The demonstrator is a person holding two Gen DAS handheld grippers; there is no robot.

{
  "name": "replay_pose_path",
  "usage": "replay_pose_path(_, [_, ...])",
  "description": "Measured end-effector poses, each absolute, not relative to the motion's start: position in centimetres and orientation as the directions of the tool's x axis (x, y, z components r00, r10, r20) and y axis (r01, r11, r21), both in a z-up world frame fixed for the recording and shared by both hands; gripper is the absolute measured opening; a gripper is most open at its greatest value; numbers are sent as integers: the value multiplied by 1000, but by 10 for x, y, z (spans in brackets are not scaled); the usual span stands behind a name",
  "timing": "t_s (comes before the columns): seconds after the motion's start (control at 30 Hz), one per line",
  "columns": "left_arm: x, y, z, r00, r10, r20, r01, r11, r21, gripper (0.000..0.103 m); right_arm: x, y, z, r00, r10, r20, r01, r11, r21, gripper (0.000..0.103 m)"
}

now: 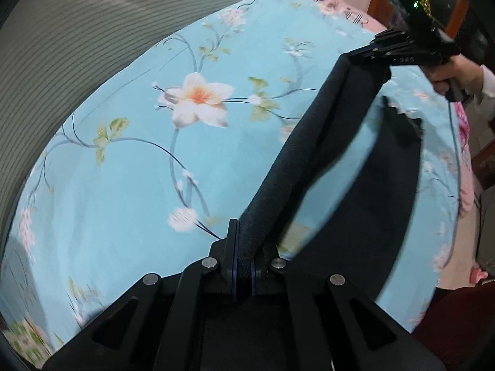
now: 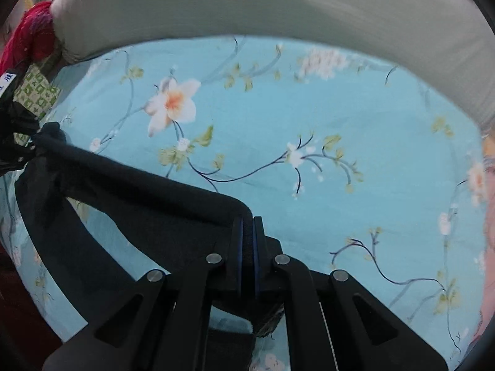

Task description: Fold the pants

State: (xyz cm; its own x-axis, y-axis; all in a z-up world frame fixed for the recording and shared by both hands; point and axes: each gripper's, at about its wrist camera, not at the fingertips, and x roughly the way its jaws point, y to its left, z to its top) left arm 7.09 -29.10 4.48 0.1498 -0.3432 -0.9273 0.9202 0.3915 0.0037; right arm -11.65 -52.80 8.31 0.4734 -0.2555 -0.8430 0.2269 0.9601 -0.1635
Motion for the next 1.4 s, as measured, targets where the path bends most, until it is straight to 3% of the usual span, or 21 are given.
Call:
replay_pose_path(0.3, [-15,-257,22,49,-352,-935,901,419,-111,3,-184,-473,66,531,-359,-768,239,933,-270,6])
replay_pose_path(0.6, [-44,-245,-19,-3,-329,-944,883,442,-157,4,-222,-444,22,453,-363,-814,219,931,-293,6])
replay_pose_path(0.67, [-44,-244,-29,-12,-303,-953,871,464,-159,10,-225,-446,13,427,-331,-841,237,939,-250,6])
replay_pose_path(0.83, [-39,-232,-32,-35,-305,-952,826,528,-199,23,-239,-449,17,407,-307,-860,358,920,-160,17])
replay_pose_path(0.93, [-37,-216,-20,-15,-319,-948,800,564,-202,36,-242,-438,29,414,-315,-854,398,906,-141,34])
replay_pose_path(1.0, [-34,-202,-10,-5,-333,-943,771,599,-216,36,-242,-424,40,449,-327,-832,412,902,-132,50])
replay_pose_path(1.07, [-28,-186,-3,0,-343,-939,731,641,-234,44,-240,-409,48,493,-320,-809,418,903,-102,56])
replay_pose_path(1.2, [-4,-145,8,35,-351,-936,602,755,-260,49,-215,-377,51,592,-201,-781,374,926,44,57])
replay_pose_path(1.4, [39,-94,13,60,-326,-943,397,875,-277,55,-149,-322,23,599,-33,-800,230,964,133,57])
